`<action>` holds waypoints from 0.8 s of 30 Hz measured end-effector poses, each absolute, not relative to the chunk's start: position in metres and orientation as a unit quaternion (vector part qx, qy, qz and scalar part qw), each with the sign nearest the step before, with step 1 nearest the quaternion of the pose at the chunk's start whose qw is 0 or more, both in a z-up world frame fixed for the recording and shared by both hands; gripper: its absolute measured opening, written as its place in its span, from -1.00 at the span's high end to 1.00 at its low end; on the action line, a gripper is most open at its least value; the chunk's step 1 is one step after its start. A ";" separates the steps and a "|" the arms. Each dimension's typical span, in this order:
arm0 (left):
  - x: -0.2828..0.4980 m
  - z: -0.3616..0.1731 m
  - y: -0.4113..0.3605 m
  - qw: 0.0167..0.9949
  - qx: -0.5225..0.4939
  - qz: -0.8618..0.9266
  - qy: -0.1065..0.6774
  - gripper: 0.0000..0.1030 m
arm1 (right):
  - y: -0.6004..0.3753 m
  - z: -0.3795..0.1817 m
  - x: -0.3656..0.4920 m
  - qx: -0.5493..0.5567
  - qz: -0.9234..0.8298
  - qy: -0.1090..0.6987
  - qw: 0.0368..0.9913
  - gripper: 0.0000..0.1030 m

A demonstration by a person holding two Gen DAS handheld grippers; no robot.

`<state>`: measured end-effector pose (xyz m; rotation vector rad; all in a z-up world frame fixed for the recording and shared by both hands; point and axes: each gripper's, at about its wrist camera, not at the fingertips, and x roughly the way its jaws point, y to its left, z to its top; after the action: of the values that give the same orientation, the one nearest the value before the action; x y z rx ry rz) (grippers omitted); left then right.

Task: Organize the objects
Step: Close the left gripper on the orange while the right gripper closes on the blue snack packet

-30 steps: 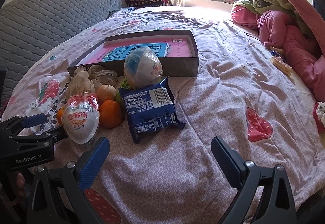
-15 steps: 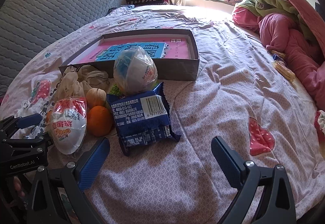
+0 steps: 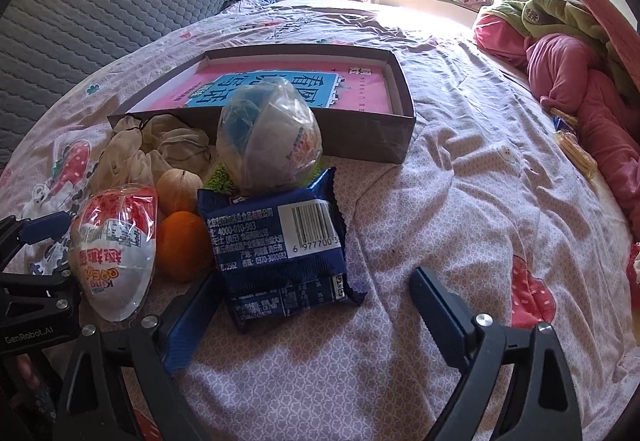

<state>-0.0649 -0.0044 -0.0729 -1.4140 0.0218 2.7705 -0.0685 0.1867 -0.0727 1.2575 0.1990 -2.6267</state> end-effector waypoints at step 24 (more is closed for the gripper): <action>-0.068 -0.072 0.007 0.024 -0.452 0.891 0.018 -0.49 | 0.178 -0.073 -0.064 0.408 -0.901 0.077 0.129 -0.05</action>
<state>-0.0678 0.0074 -0.0717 -1.3990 0.0568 2.7587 -0.0636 0.1780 -0.0730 1.1858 0.2236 -2.6173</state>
